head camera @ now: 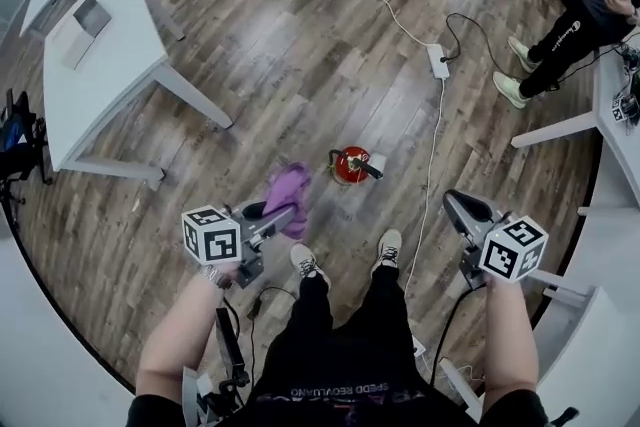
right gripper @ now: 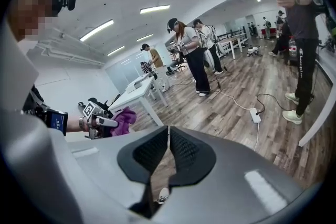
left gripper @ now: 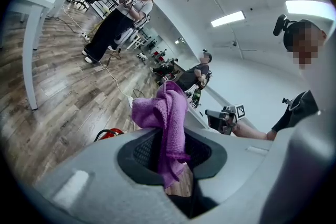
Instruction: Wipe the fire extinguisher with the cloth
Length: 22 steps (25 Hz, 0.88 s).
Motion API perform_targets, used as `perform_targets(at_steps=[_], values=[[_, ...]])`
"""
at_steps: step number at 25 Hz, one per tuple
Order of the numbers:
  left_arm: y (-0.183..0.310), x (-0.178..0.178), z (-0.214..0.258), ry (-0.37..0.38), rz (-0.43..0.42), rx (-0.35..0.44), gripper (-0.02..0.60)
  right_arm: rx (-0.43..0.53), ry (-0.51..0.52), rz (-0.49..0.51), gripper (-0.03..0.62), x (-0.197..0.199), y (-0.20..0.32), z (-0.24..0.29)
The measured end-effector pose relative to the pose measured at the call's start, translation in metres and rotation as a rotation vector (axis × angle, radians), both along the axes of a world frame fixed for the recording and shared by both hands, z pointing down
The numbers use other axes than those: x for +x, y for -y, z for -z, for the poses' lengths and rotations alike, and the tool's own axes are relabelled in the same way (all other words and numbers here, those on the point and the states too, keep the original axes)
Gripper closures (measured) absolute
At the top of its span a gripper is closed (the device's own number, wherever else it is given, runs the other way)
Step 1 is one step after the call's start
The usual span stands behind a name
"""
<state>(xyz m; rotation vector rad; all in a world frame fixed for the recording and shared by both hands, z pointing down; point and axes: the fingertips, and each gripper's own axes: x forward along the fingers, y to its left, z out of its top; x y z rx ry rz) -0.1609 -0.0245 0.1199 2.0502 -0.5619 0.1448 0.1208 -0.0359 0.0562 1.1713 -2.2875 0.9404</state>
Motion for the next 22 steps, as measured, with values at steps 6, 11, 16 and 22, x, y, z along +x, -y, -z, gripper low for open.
perform_targets(at_steps=[6, 11, 16, 22], values=[[0.009, 0.038, -0.055, 0.027, 0.087, -0.044, 0.500, -0.032, 0.011, 0.117, 0.591, 0.033, 0.048, -0.048], [0.028, 0.066, -0.102, 0.024, 0.177, -0.052, 0.500, -0.083, -0.003, 0.219, 0.591, 0.056, 0.079, -0.092], [0.040, 0.076, -0.166, 0.010, 0.241, -0.088, 0.500, -0.112, -0.034, 0.271, 0.591, 0.069, 0.099, -0.136], [0.064, 0.081, -0.244, -0.002, 0.193, -0.086, 0.500, -0.090, -0.090, 0.317, 0.591, 0.066, 0.116, -0.193]])
